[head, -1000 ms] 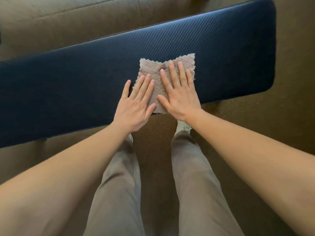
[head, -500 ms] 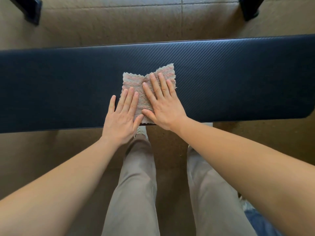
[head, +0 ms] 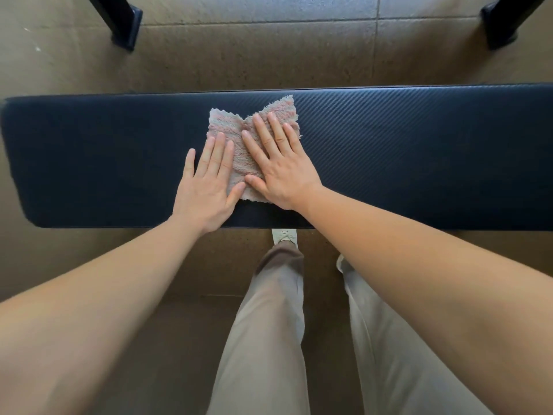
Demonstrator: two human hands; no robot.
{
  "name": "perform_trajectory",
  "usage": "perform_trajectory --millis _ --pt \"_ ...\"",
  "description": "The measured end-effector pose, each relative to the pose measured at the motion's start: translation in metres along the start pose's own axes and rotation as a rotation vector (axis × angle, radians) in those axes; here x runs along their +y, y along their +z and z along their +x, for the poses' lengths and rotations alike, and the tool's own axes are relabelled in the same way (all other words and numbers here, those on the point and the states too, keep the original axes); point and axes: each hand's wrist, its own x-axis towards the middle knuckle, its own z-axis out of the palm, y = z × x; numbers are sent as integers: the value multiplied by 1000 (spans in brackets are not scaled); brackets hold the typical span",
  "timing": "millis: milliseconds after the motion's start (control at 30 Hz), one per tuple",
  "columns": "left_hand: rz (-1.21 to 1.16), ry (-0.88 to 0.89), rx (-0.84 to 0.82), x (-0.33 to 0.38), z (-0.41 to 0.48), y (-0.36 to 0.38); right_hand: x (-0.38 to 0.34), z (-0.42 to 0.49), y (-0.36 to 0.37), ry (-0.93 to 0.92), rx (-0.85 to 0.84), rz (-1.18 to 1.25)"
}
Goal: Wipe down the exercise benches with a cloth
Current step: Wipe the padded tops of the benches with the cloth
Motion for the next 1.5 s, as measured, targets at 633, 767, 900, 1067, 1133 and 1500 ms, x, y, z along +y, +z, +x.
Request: perform_trajectory --millis 633,767,900,1067,1133,1500 --pt "63 414 66 212 139 -76 215 -120 -20 365 -16 25" --pt "119 538 97 285 160 -89 265 -172 -19 400 -71 -1" --pt "124 665 83 329 170 -83 290 -221 -14 499 -76 18" --pt "115 679 131 353 175 -75 283 -245 -3 537 -47 84" --pt "114 688 138 352 177 -72 276 -236 3 572 -28 118" --pt "92 579 161 243 166 -69 216 -144 -6 556 -46 88"
